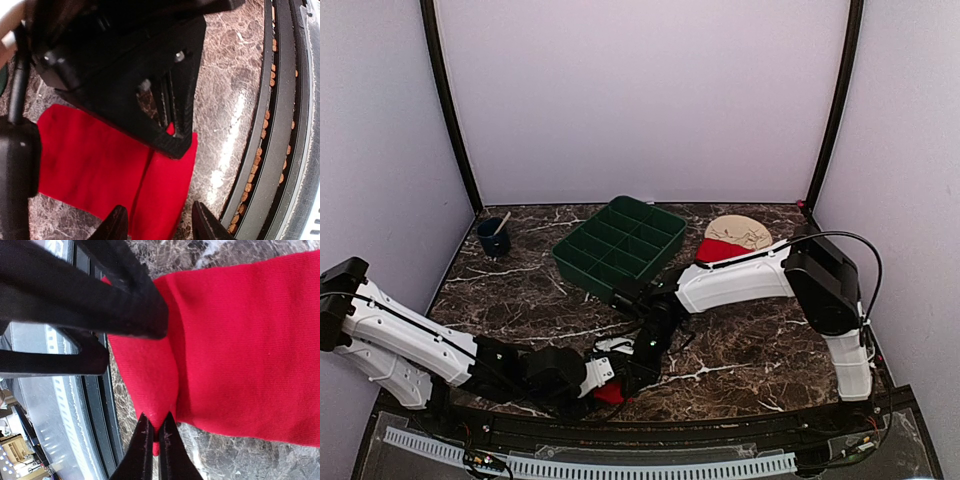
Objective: Roll the socks
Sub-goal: Roll the sock at the center of the board.
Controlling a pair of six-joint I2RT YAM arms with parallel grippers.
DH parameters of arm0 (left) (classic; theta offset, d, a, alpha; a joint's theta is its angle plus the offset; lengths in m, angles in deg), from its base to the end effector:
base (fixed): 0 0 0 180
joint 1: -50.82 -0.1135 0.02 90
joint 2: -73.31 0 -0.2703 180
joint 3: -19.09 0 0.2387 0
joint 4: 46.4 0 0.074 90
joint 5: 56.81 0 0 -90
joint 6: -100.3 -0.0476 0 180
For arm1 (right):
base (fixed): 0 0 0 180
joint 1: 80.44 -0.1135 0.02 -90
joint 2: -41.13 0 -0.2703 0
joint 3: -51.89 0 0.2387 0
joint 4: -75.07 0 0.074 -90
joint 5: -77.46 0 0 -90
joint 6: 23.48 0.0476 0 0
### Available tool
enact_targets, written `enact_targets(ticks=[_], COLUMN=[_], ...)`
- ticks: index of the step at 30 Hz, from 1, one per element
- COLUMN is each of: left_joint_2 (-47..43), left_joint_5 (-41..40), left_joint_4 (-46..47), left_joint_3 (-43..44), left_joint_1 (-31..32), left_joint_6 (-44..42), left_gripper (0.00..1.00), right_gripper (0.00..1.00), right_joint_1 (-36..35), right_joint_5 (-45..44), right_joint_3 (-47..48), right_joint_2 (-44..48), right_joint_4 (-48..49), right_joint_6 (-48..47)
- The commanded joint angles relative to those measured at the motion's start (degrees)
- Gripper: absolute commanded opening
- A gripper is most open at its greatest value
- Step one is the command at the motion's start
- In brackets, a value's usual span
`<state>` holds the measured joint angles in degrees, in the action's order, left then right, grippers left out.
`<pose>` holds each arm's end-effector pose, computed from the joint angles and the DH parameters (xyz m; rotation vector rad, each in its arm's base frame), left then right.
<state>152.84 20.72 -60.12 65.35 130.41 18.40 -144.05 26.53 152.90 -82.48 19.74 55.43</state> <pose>0.0558 -0.2466 0.1603 1.3268 2.0214 -0.4690 0.1568 0.3835 0.1384 1.8076 -2.1929 -1.0365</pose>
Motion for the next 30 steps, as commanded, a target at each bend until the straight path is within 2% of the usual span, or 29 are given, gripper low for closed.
enact_targets(ticks=[1, 9, 15, 25, 30], left_joint_2=[0.9, 2.1, 2.7, 5.1, 5.6], left_joint_5=[2.6, 3.1, 3.8, 5.7, 9.0], left_joint_4=[0.5, 0.6, 0.5, 1.2, 2.8], left_joint_3=[-0.1, -0.5, -0.6, -0.3, -0.7], left_joint_1=[-0.6, -1.8, -2.3, -2.9, -5.3], left_joint_6=[-0.4, -0.5, -0.5, 0.3, 0.6], left_gripper=[0.45, 0.44, 0.33, 0.22, 0.17], right_gripper=[0.03, 0.03, 0.03, 0.03, 0.09], right_joint_1=[0.6, 0.6, 0.7, 1.0, 1.3], right_joint_5=[1.0, 1.2, 1.4, 1.8, 1.6], right_joint_3=[1.3, 1.1, 1.4, 1.1, -0.1], right_joint_2=[-0.9, -0.6, -0.8, -0.5, 0.2], right_joint_4=[-0.9, -1.0, -1.1, -0.9, 0.3], right_joint_6=[-0.3, -0.3, -0.3, -0.1, 0.5])
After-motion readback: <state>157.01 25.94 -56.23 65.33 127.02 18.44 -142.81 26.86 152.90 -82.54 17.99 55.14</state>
